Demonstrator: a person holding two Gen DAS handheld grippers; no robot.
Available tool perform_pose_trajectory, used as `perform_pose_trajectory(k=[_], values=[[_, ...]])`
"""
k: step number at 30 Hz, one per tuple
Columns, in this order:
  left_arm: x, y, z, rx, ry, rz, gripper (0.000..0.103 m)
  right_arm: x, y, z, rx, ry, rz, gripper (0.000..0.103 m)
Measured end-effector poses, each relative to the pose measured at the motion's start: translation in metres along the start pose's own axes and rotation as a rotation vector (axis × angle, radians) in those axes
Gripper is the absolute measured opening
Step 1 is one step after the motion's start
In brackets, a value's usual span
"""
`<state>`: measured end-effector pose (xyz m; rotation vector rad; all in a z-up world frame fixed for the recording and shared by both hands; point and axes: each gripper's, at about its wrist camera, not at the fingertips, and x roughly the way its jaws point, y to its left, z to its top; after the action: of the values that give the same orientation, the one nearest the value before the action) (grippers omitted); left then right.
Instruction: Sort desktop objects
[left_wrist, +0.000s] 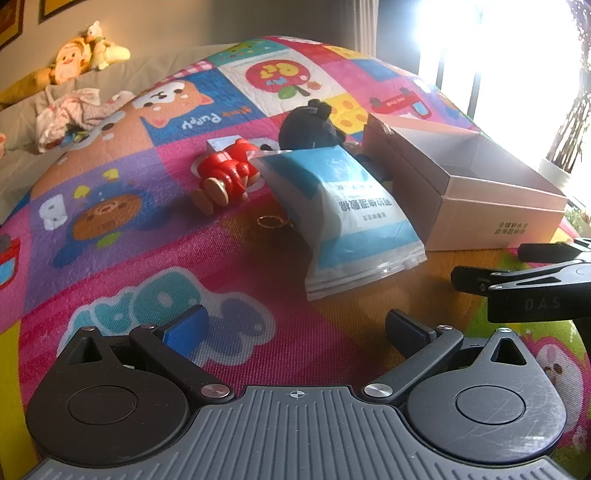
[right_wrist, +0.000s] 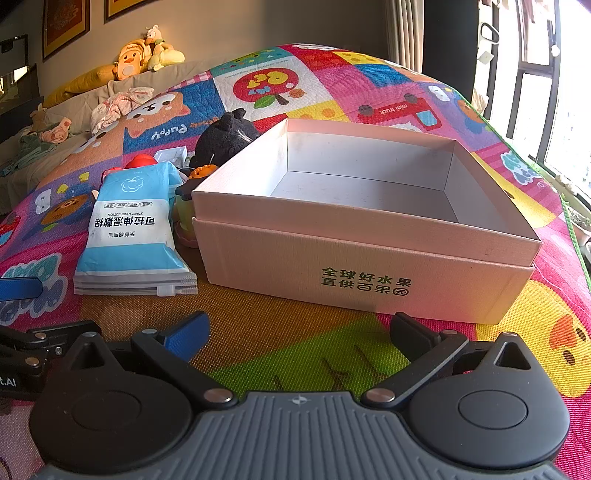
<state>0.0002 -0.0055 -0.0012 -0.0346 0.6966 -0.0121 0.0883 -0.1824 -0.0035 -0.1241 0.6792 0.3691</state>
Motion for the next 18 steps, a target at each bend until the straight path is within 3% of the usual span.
perform_pose_trajectory(k=[18], values=[[-0.0026,0.0063,-0.0011,-0.022,-0.011,-0.018,0.103,-0.001,-0.0006,0.0004,0.008,0.004,0.005,0.103]])
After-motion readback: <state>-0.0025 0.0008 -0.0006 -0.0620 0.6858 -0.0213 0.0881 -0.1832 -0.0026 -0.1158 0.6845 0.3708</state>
